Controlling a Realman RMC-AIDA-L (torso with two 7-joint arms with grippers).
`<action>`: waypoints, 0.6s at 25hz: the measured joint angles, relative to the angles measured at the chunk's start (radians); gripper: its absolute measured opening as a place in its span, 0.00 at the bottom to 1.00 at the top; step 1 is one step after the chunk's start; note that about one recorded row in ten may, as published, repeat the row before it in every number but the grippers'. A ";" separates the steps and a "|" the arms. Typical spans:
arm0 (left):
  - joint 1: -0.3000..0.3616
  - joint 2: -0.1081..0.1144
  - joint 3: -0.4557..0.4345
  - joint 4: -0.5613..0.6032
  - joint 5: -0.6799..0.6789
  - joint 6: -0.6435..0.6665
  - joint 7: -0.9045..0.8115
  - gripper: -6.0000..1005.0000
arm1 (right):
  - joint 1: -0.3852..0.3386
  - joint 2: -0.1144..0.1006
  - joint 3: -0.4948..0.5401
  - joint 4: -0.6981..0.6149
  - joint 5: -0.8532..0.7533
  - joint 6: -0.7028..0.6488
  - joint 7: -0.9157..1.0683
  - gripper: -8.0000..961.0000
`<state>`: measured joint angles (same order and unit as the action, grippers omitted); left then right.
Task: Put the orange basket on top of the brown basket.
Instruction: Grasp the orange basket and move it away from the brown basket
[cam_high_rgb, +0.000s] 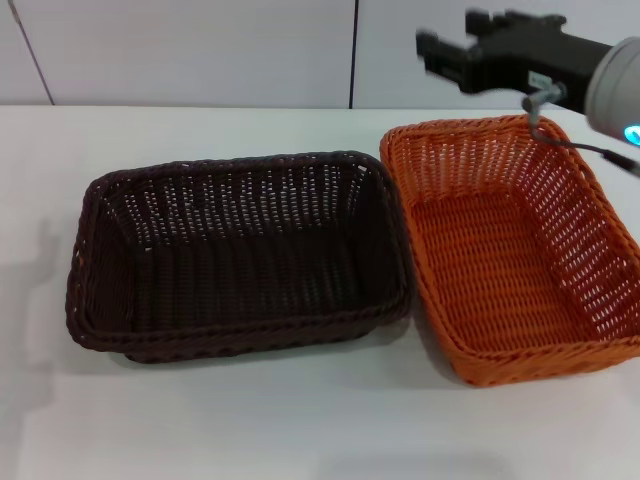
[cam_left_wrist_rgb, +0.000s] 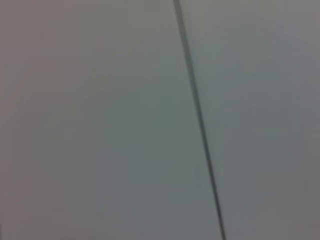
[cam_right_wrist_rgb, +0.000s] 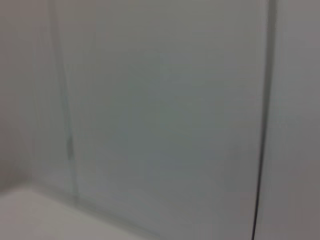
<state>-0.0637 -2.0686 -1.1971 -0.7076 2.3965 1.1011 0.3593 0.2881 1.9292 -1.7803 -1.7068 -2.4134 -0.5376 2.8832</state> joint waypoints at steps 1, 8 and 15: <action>-0.003 0.000 -0.002 0.034 -0.007 0.001 -0.034 0.73 | 0.011 0.027 0.073 -0.062 -0.006 -0.164 -0.041 0.61; -0.010 0.001 -0.010 0.140 -0.030 -0.001 -0.084 0.73 | 0.132 0.135 0.470 -0.286 0.022 -1.123 -0.317 0.61; -0.027 0.000 -0.009 0.185 -0.099 -0.008 -0.084 0.73 | 0.181 0.123 0.589 -0.268 0.018 -1.446 -0.392 0.61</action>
<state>-0.0909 -2.0685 -1.2057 -0.5229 2.2978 1.0933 0.2753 0.4691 2.0520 -1.1909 -1.9752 -2.3954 -1.9831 2.4910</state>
